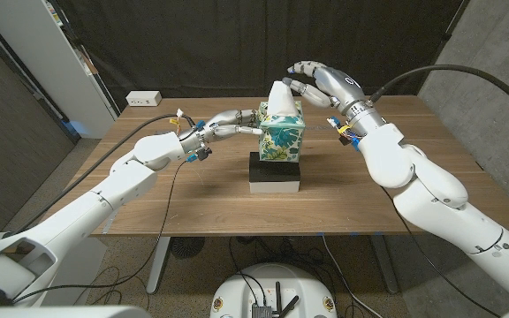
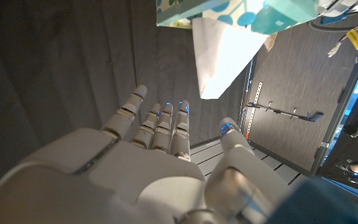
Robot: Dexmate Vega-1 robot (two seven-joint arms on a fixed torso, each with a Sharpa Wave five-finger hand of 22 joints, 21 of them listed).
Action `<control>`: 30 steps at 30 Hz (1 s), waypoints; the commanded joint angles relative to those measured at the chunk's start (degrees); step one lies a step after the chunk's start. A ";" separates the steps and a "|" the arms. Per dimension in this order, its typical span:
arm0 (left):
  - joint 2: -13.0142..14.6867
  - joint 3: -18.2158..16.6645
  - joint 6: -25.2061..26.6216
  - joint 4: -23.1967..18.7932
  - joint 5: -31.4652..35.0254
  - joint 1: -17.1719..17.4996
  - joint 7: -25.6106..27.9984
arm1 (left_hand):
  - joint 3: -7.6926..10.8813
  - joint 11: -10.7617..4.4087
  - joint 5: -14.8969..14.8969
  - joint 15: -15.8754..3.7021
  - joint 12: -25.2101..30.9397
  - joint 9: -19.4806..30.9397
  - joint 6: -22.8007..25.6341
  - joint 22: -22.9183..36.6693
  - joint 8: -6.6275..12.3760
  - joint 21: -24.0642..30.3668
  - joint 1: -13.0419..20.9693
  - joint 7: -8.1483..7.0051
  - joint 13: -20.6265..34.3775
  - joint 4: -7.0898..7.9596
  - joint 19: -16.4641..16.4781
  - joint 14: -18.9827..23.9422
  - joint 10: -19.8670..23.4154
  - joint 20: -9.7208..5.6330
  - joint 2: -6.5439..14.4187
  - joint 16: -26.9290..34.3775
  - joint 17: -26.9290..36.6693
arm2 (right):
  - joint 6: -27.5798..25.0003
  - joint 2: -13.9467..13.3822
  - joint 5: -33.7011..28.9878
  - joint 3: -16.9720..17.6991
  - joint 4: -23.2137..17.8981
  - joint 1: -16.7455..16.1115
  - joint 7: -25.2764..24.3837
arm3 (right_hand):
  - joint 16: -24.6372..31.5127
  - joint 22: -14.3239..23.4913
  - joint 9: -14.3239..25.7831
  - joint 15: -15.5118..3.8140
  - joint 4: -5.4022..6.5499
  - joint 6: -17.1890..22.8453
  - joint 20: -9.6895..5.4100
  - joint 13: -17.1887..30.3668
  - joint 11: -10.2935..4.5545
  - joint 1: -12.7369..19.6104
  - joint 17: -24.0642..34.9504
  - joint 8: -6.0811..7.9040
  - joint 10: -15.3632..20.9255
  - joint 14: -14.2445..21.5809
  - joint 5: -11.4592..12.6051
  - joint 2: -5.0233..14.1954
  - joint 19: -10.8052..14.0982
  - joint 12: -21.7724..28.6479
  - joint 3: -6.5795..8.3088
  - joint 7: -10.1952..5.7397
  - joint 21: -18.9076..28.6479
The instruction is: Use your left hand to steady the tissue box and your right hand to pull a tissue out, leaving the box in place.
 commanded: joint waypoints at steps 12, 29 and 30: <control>0.81 -0.38 0.53 -2.16 0.28 1.29 1.18 | 0.69 0.17 0.25 -2.33 -0.20 0.82 1.47 0.20 3.48 -0.34 -0.33 0.91 0.18 0.19 -0.04 -0.09 0.06 0.22 0.21 -0.07 0.13 | -4.63 -4.73 10.11 -0.56 -2.82 4.66 8.26 | -1.19 0.19 0.57 -0.08 -5.17 6.95 0.62 0.08 0.08 6.76 -1.43 1.88 -0.32 0.02 1.55 -1.12 -0.11 -0.03 2.74 2.08 -0.09; 0.91 -0.41 0.75 -2.79 0.11 1.66 1.33 | 0.92 0.24 0.25 -2.23 -0.23 0.82 1.46 0.21 3.47 -0.35 -0.62 0.91 0.16 0.33 -0.10 -0.15 0.01 0.21 0.42 -0.06 0.17 | -5.43 -4.87 -0.29 -4.59 -3.23 2.62 -1.49 | 0.11 0.29 6.00 -4.77 -6.16 26.61 -4.80 0.22 -3.86 29.90 -1.77 14.05 6.94 5.17 0.93 -0.86 6.09 0.68 8.18 -1.83 1.27; 0.91 -0.41 0.74 -2.78 0.15 1.65 1.34 | 0.94 0.22 0.25 -2.23 -0.21 0.82 1.50 0.21 3.48 -0.35 -0.64 0.90 0.16 0.34 -0.11 -0.12 0.05 0.17 0.43 -0.05 0.17 | -5.49 -4.72 -1.23 -4.85 -3.17 2.50 -1.92 | 0.43 0.30 6.35 -5.11 -6.05 27.05 -5.23 0.26 -4.29 30.70 -1.64 14.64 7.56 5.75 0.70 -0.87 6.47 0.82 8.03 -2.08 1.37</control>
